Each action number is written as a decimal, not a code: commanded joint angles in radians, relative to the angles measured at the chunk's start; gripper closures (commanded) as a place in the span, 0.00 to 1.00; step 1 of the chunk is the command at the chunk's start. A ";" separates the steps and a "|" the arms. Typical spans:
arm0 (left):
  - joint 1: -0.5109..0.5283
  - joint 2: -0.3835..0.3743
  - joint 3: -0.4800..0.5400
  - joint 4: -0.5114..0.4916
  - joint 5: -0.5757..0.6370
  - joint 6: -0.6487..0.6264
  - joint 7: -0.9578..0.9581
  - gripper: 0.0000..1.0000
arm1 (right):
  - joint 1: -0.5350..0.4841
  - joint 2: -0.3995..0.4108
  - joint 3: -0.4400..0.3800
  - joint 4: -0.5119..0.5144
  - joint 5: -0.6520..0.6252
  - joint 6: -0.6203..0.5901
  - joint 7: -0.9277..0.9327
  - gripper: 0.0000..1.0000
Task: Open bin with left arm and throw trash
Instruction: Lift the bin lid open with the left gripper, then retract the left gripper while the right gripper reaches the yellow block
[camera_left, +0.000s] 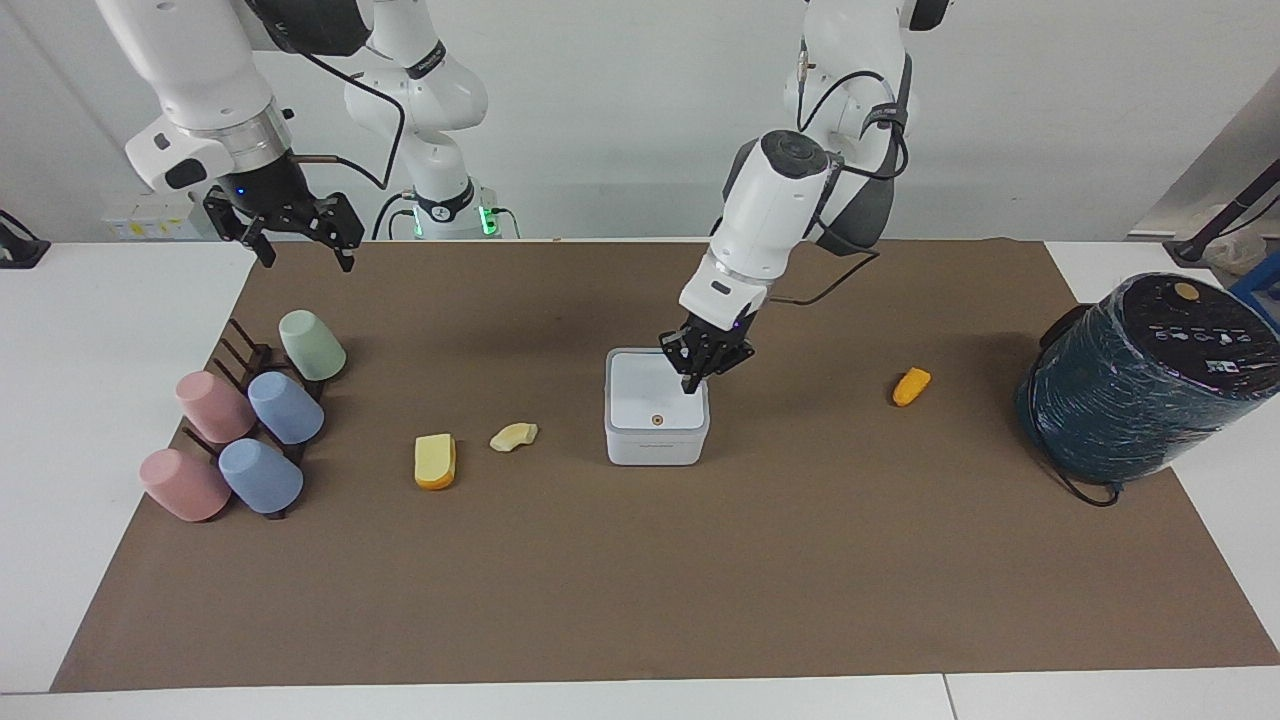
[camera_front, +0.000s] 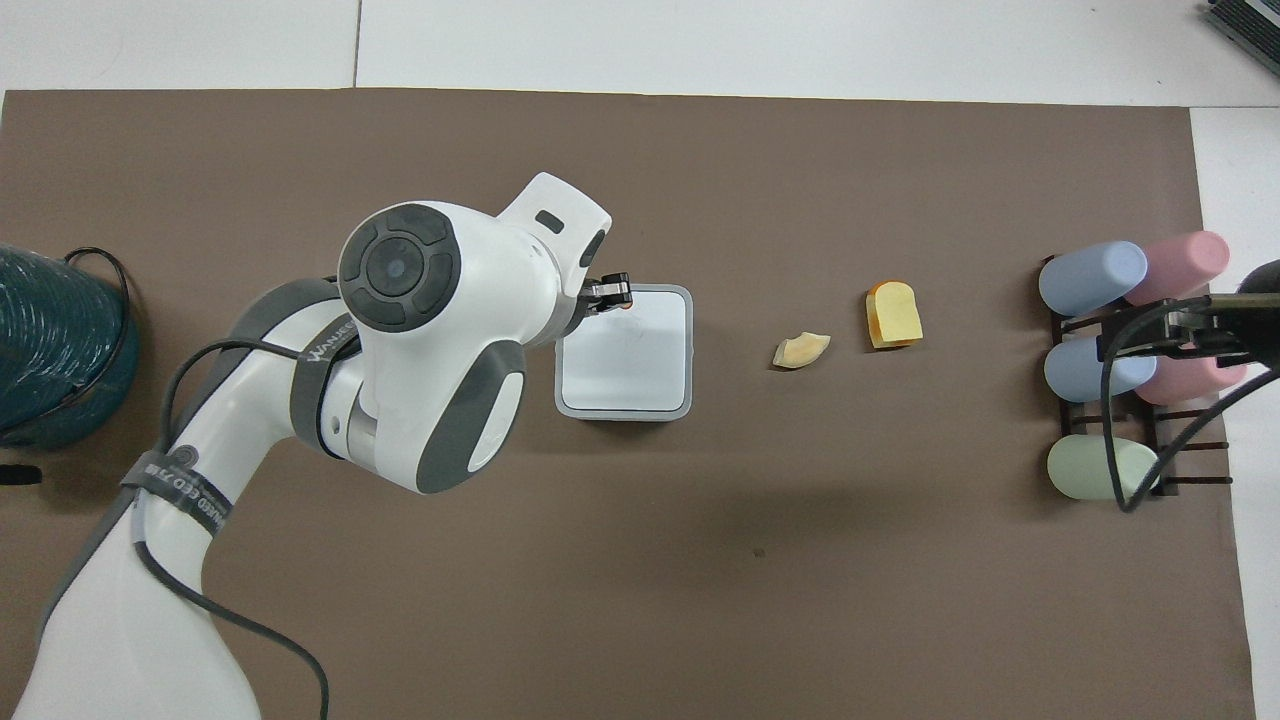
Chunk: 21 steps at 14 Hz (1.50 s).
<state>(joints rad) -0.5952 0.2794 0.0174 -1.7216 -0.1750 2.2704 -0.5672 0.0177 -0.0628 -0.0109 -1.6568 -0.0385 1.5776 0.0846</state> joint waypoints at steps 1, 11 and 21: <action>-0.028 0.029 0.016 -0.009 -0.017 0.049 -0.010 1.00 | -0.019 0.006 0.017 -0.001 -0.003 0.033 0.044 0.00; -0.048 0.086 0.024 0.087 -0.015 -0.052 -0.011 1.00 | 0.007 -0.011 0.026 -0.050 0.022 0.058 0.101 0.00; 0.279 0.043 0.030 0.297 0.012 -0.485 0.403 1.00 | 0.007 -0.009 0.026 -0.242 0.022 0.361 0.092 0.00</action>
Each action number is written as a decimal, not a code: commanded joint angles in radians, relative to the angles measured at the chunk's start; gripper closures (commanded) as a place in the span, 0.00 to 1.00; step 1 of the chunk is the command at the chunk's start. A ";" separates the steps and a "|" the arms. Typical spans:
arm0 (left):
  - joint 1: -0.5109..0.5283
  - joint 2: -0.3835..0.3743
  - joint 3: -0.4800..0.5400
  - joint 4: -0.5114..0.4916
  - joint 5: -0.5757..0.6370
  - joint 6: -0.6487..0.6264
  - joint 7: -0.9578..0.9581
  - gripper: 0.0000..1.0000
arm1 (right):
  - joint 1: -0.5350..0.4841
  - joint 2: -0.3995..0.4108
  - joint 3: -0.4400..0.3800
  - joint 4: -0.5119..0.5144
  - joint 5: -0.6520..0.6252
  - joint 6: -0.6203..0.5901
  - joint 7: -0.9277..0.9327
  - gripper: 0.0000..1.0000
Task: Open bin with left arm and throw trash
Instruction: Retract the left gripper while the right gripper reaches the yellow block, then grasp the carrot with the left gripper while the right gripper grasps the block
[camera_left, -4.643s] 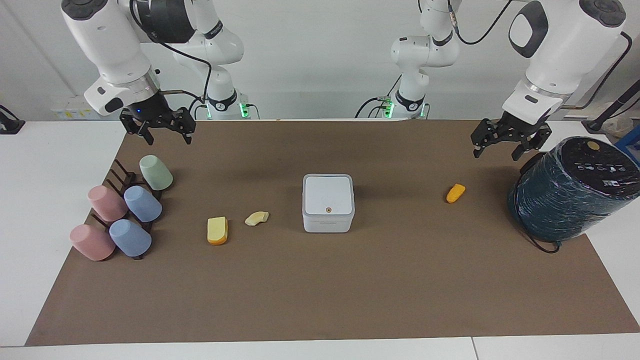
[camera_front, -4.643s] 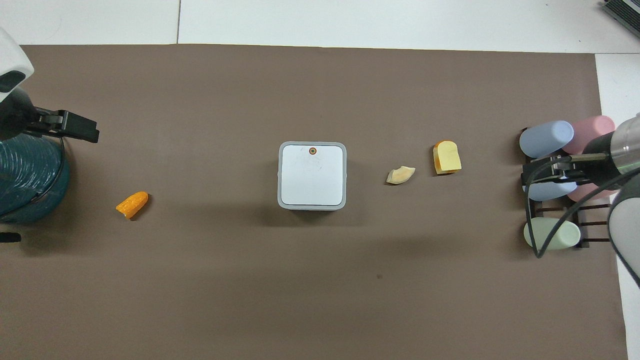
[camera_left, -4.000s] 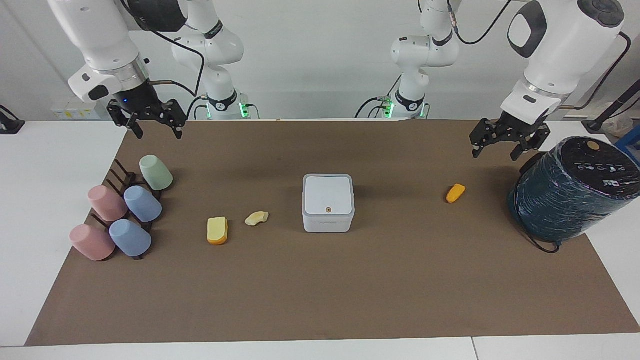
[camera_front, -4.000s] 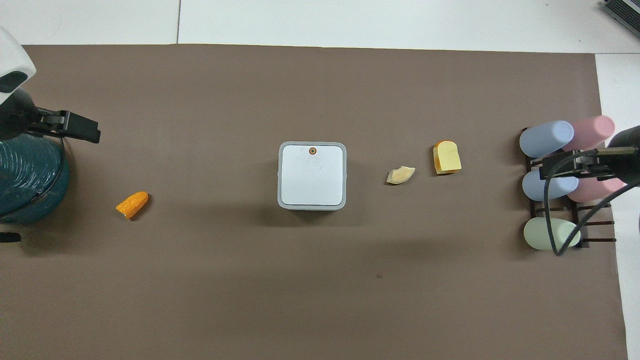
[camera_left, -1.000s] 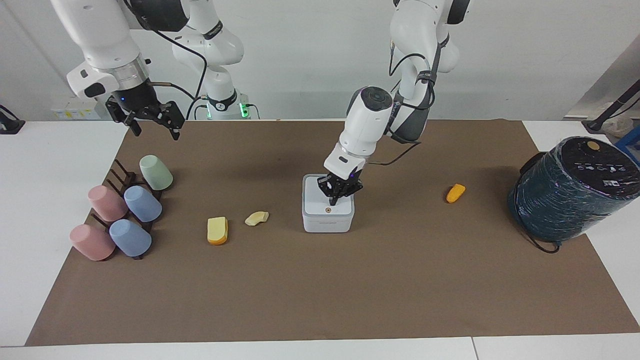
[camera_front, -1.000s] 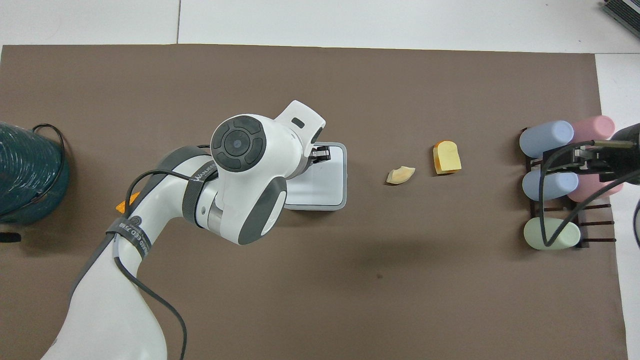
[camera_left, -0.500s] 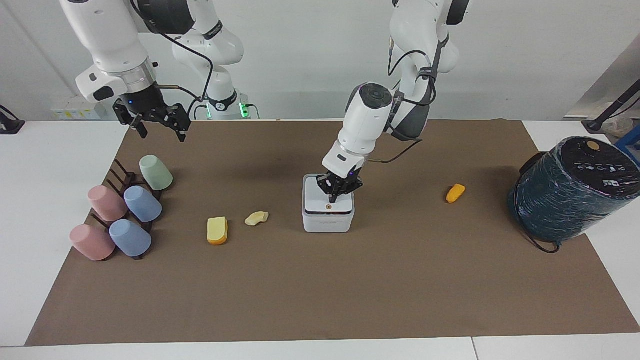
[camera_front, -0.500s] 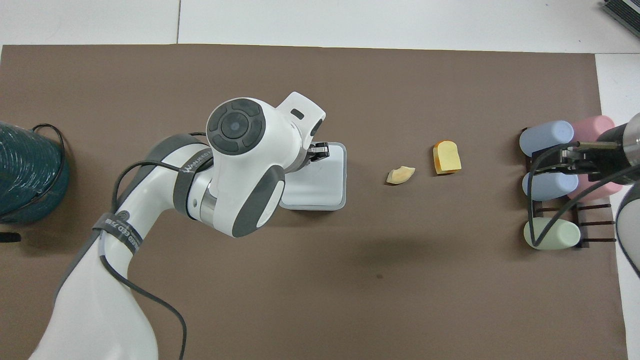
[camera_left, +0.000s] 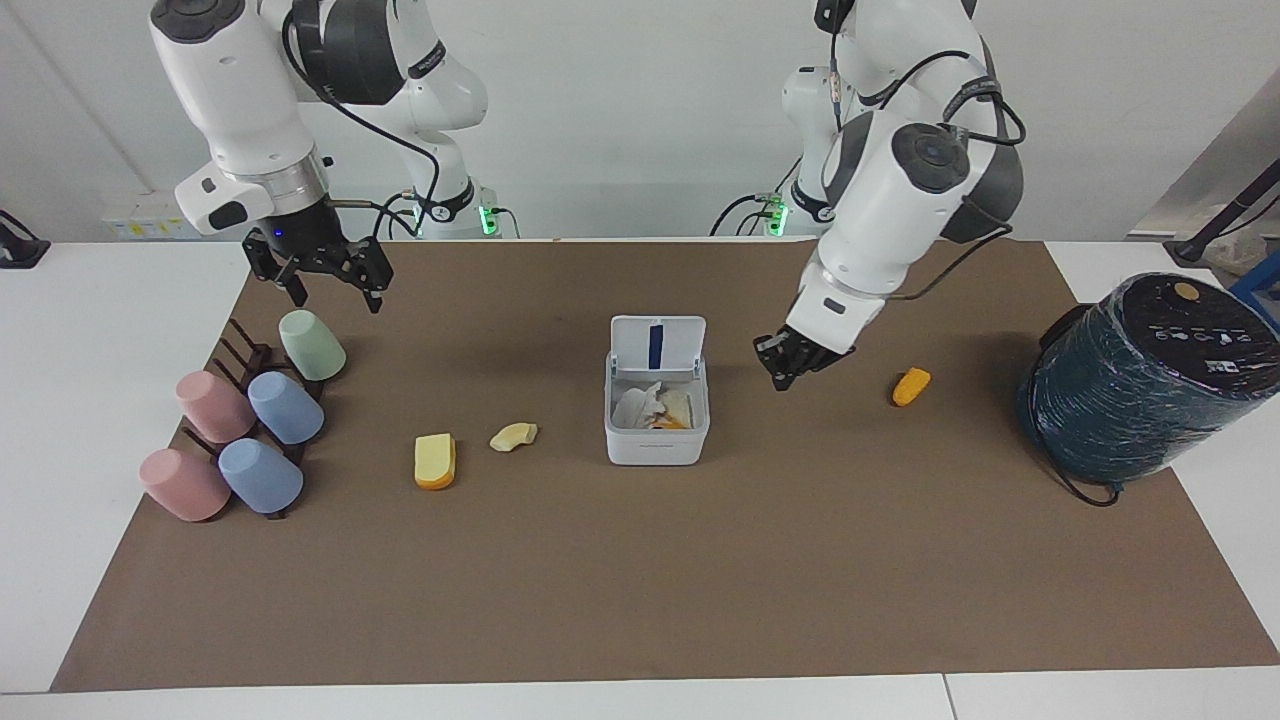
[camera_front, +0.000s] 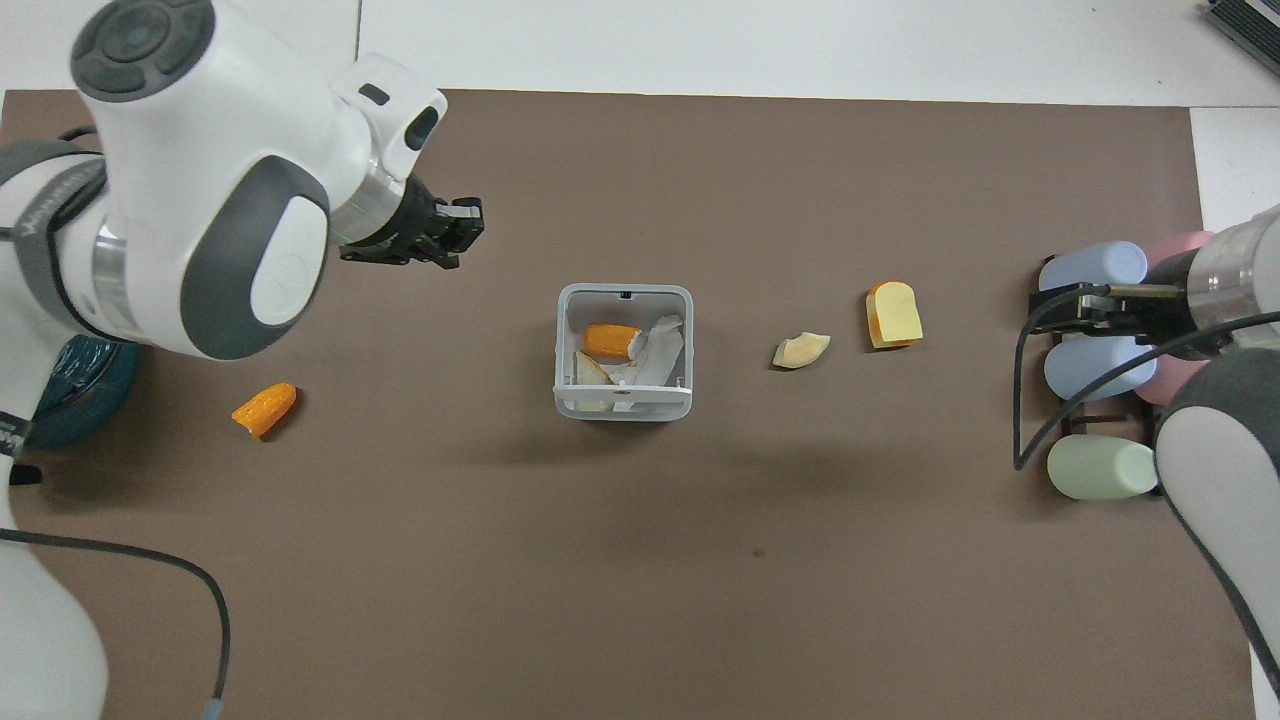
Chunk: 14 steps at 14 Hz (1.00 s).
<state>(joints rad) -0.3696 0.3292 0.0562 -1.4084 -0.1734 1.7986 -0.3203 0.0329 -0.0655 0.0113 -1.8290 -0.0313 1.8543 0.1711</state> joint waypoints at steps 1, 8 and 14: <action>0.092 -0.024 -0.009 -0.047 0.031 -0.008 0.284 1.00 | -0.007 0.027 0.004 -0.078 0.014 0.124 -0.002 0.00; 0.236 -0.151 -0.009 -0.381 0.141 0.204 0.918 0.53 | -0.004 0.214 0.004 -0.111 0.016 0.359 -0.137 0.00; 0.285 -0.226 -0.007 -0.583 0.143 0.340 1.268 0.00 | 0.048 0.328 0.009 -0.157 0.016 0.534 -0.177 0.00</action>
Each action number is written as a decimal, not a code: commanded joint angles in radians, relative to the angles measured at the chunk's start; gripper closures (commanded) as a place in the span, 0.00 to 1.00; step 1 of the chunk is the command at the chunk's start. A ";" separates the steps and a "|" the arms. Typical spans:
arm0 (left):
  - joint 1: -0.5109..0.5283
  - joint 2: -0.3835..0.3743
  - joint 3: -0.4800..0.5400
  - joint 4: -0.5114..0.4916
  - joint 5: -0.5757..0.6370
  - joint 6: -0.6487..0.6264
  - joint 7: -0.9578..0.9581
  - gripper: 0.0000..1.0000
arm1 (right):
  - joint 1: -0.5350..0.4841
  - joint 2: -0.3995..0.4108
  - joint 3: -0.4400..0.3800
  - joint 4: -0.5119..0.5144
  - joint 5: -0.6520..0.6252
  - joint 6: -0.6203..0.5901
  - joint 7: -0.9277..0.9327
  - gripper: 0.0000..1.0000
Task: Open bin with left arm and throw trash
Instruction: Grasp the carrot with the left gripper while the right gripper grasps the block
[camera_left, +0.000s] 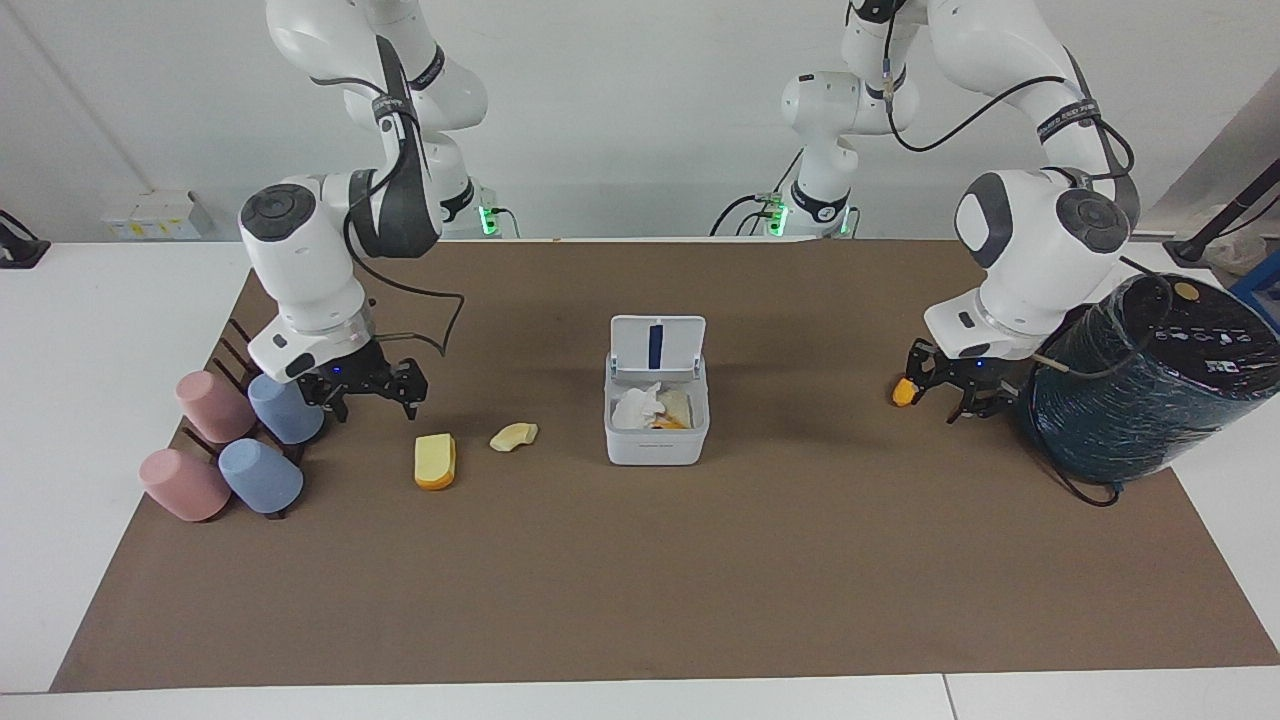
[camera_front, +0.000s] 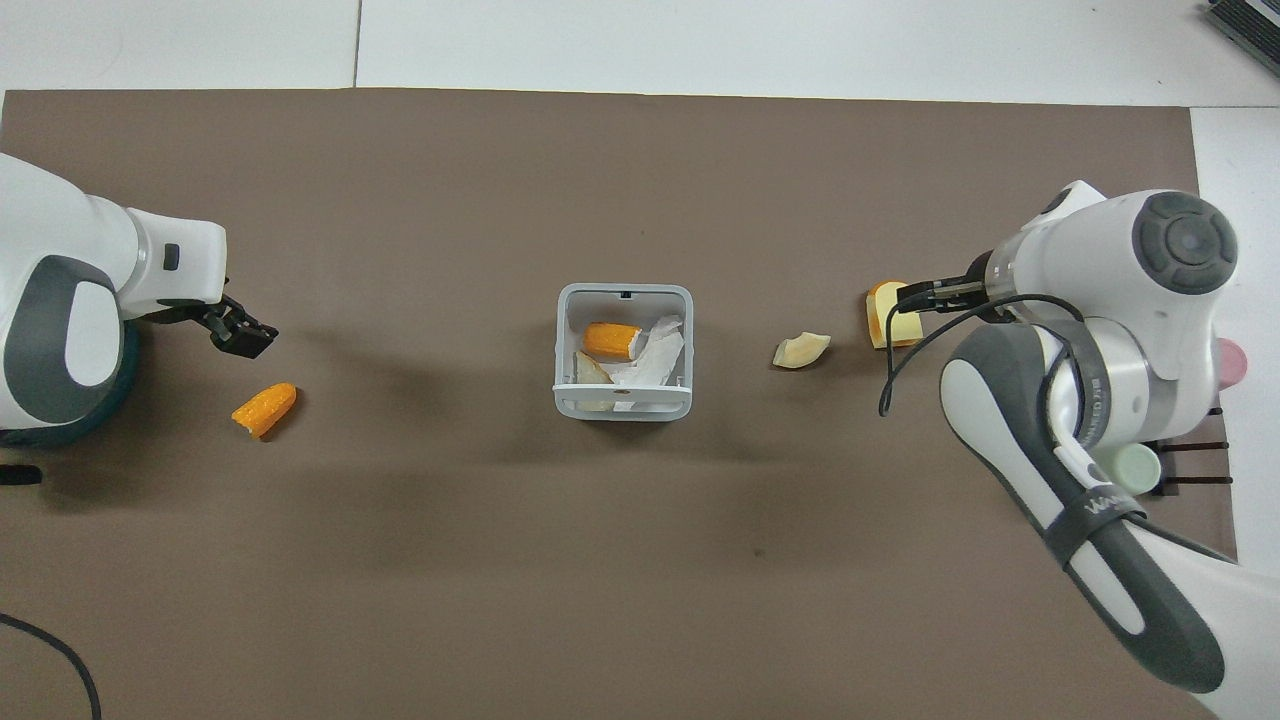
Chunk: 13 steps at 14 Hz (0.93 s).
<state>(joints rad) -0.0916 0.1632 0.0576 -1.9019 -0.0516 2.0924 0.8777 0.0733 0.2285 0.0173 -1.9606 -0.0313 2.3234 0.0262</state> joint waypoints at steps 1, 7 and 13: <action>0.013 -0.070 -0.005 -0.120 0.021 0.070 0.102 0.00 | 0.008 0.051 0.003 -0.032 0.016 0.111 -0.032 0.00; 0.023 -0.070 -0.005 -0.265 0.078 0.195 0.259 0.00 | 0.019 0.121 0.003 -0.072 0.014 0.254 -0.020 0.27; 0.053 -0.067 -0.004 -0.350 0.122 0.259 0.264 0.00 | 0.022 0.111 0.001 -0.072 0.014 0.248 0.073 1.00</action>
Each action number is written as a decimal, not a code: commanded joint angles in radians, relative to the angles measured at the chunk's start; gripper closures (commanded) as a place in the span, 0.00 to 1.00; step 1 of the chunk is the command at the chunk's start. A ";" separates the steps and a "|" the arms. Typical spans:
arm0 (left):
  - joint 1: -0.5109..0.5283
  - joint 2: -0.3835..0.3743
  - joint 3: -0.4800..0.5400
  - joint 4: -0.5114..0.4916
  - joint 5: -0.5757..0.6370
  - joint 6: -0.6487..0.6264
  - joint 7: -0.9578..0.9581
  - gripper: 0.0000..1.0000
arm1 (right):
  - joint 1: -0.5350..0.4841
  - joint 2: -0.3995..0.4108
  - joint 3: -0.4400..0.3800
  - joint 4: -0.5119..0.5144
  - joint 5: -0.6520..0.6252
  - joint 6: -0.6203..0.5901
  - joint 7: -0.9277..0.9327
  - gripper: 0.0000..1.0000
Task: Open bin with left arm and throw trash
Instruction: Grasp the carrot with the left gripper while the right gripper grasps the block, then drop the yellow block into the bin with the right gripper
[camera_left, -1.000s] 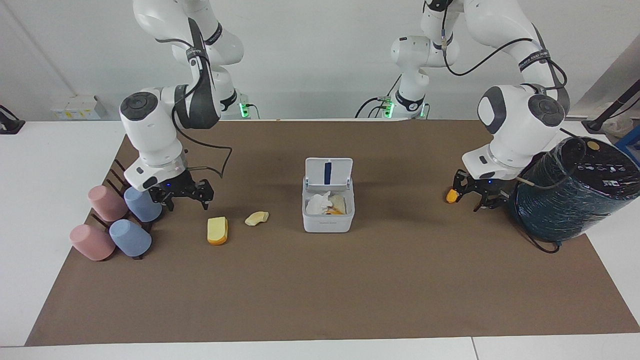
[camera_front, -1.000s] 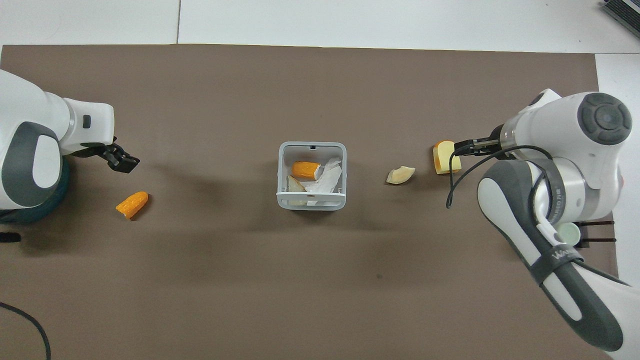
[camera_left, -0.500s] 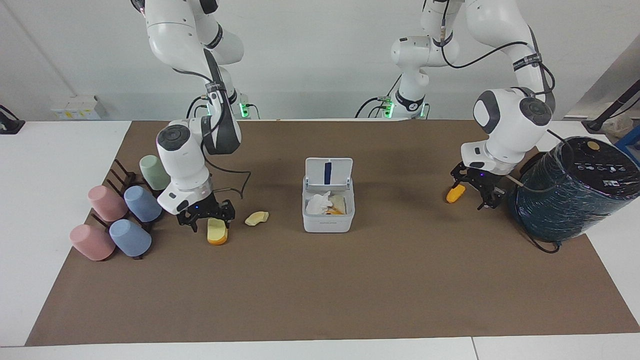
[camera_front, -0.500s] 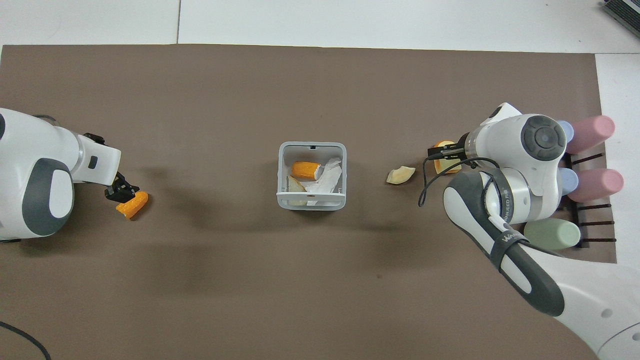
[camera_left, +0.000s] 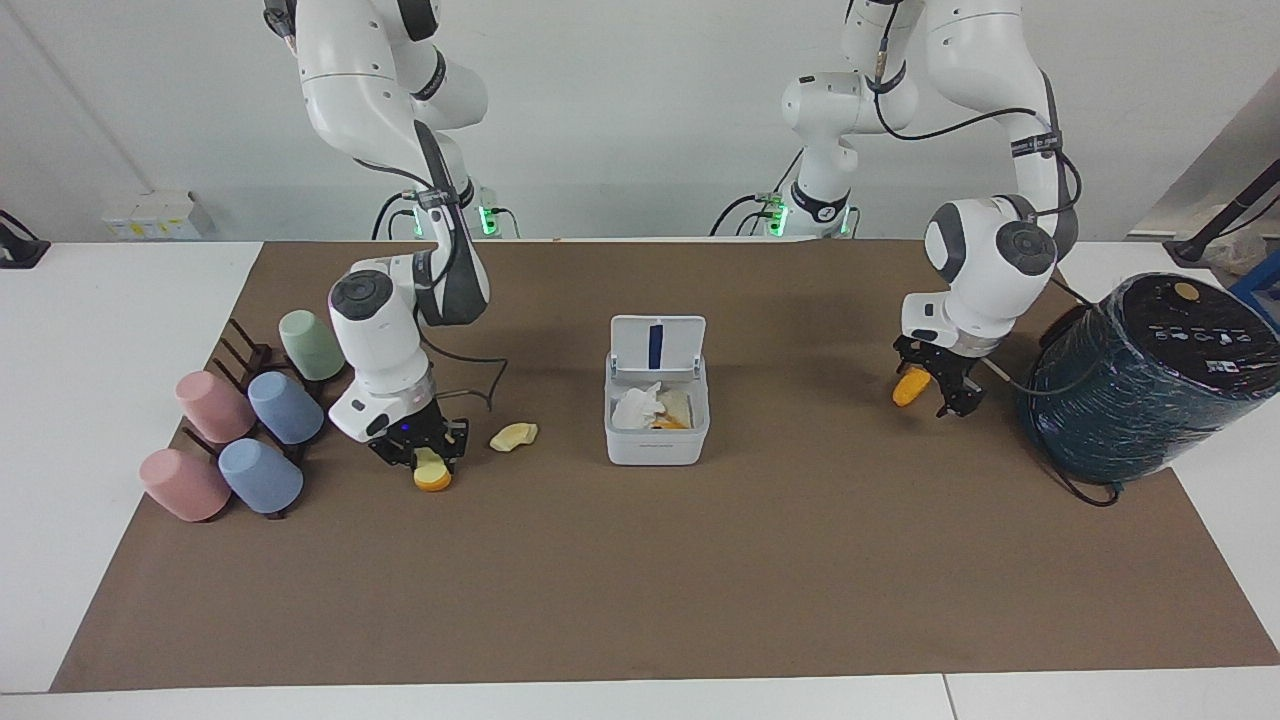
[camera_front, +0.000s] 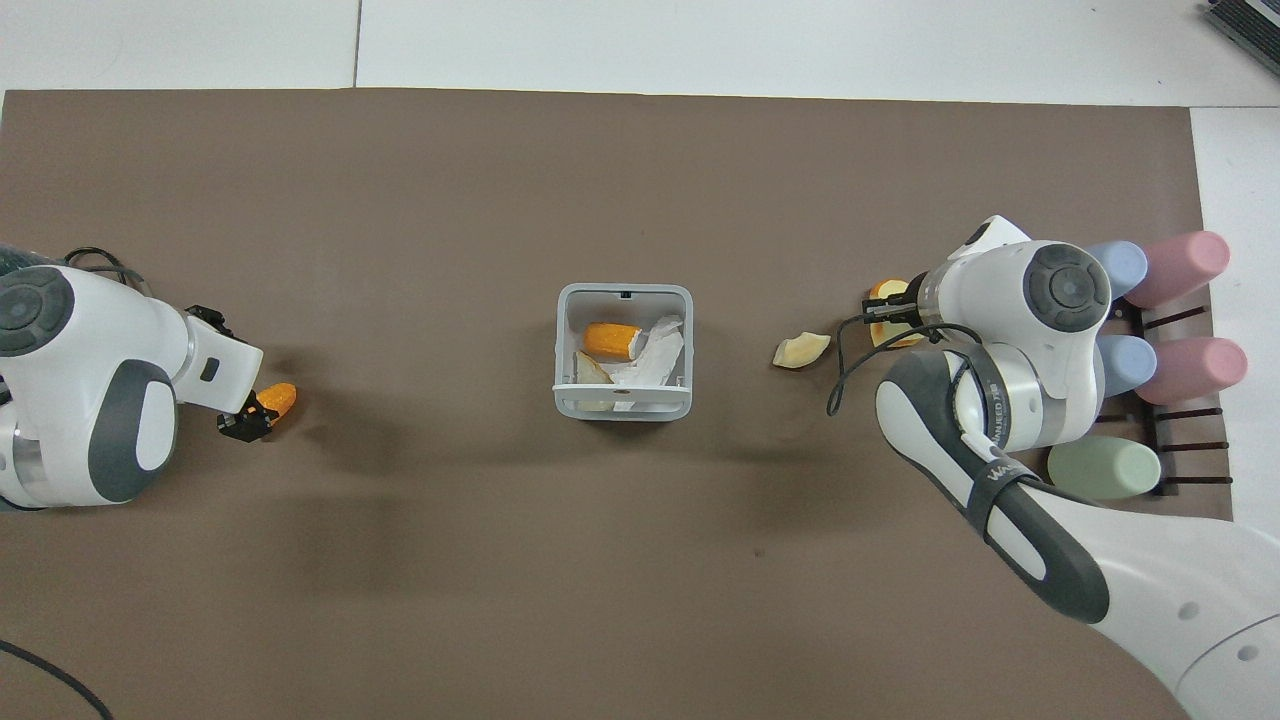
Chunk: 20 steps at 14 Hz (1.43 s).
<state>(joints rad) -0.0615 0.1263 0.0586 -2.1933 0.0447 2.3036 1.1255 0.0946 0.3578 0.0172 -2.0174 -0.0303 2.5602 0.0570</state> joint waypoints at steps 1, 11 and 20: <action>0.035 -0.025 -0.006 -0.075 0.026 0.065 0.014 0.00 | 0.000 -0.025 0.003 -0.009 0.012 0.009 0.067 1.00; 0.023 -0.025 -0.005 -0.088 0.026 0.077 0.014 1.00 | 0.226 -0.082 0.004 0.150 0.013 -0.083 0.548 1.00; -0.013 -0.004 -0.013 0.352 0.041 -0.370 -0.155 1.00 | 0.441 -0.065 0.004 0.233 0.013 -0.107 0.810 0.97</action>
<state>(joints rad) -0.0484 0.1062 0.0475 -1.9295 0.0582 2.0287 1.0718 0.5121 0.2781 0.0239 -1.8068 -0.0297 2.4813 0.8507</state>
